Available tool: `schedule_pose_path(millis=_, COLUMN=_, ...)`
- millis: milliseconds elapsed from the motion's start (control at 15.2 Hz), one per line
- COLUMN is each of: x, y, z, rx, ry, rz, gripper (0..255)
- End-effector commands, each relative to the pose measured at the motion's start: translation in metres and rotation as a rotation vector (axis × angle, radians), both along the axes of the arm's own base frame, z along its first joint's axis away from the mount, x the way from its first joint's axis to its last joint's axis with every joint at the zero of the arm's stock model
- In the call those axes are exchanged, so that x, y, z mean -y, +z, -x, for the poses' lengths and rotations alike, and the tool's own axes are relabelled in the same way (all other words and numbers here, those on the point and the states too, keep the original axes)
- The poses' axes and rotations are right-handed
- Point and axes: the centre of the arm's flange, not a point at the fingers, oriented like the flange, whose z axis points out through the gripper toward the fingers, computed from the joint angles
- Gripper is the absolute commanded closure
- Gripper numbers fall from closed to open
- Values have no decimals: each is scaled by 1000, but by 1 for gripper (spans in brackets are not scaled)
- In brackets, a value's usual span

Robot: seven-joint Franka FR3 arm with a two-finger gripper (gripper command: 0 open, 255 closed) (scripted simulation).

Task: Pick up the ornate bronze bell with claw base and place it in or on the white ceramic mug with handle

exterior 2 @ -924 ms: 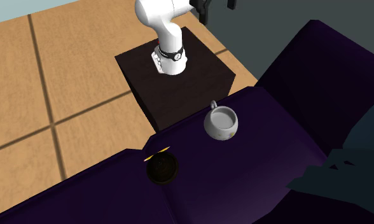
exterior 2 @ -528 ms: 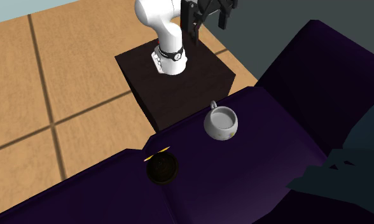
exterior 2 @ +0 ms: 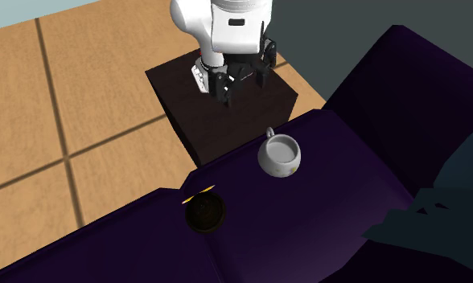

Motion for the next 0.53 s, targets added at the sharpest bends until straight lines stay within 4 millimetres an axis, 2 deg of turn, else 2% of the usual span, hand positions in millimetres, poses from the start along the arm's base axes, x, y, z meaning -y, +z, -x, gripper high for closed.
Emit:
schedule_pose_path(millis=0, x=17, y=-20, z=-6, rx=3, ry=-2, rz=1, gripper=0)
schedule_pose_path(millis=462, x=75, y=-88, z=-30, rx=5, ry=-10, rz=-2, gripper=0)
